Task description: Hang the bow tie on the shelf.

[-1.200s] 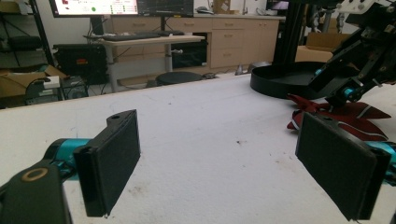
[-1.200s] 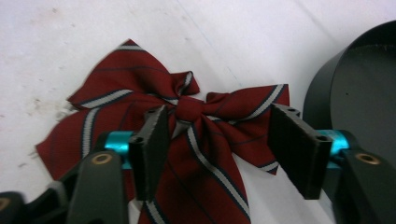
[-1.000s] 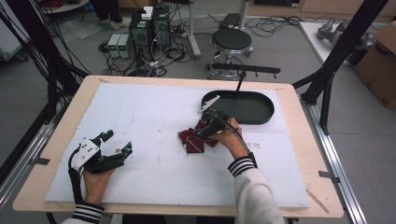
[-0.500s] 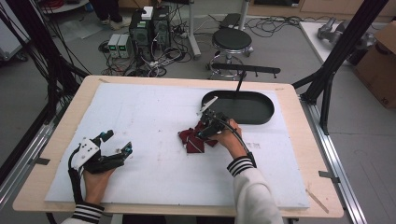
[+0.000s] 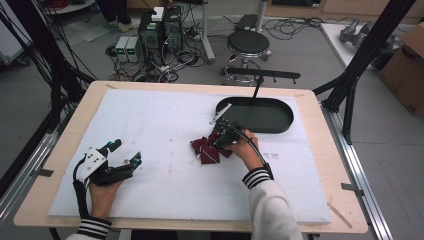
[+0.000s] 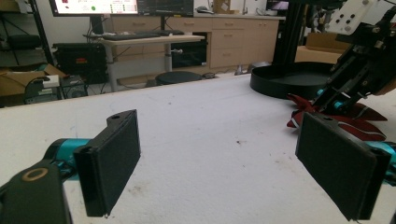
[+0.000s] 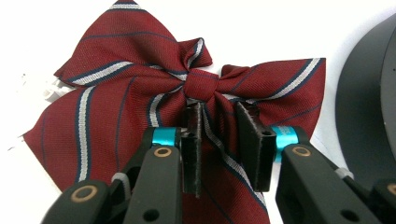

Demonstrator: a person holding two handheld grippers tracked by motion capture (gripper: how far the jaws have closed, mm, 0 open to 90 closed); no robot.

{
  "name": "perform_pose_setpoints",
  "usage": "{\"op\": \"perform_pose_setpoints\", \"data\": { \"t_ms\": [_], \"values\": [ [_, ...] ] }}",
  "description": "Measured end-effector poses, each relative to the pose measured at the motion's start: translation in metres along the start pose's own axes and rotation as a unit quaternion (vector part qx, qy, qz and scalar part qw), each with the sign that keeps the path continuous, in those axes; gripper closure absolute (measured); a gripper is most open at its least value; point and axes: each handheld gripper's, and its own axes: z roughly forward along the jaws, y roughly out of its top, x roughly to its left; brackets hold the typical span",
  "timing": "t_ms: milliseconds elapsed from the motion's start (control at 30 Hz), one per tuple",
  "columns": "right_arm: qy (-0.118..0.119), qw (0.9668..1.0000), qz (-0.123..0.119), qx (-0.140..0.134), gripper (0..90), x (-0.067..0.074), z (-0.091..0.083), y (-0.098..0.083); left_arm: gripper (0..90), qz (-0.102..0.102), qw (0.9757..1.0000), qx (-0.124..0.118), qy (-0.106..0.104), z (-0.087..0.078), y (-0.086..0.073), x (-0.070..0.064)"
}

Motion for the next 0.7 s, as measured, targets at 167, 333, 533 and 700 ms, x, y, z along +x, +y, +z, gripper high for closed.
{"op": "perform_pose_setpoints", "data": {
  "t_ms": [167,333,533,700],
  "values": [
    [0.007,1.0000,0.004,0.002,82.2,-0.0006,0.0000,0.0004,14.3,0.000,1.0000,0.001,0.000,0.0001,0.0001,0.0000],
    [0.006,0.9997,0.019,0.013,85.7,-0.0001,-0.0006,0.0022,14.3,0.000,1.0000,0.001,-0.001,0.0001,0.0001,0.0001],
    [0.000,0.9998,0.013,0.012,85.7,0.0020,-0.0019,0.0032,14.3,0.000,1.0000,0.001,0.000,0.0001,0.0000,0.0000],
    [0.002,0.9998,0.018,0.002,85.8,0.0025,-0.0054,0.0034,14.3,0.000,1.0000,0.001,0.000,0.0001,0.0000,0.0000]
  ]
}}
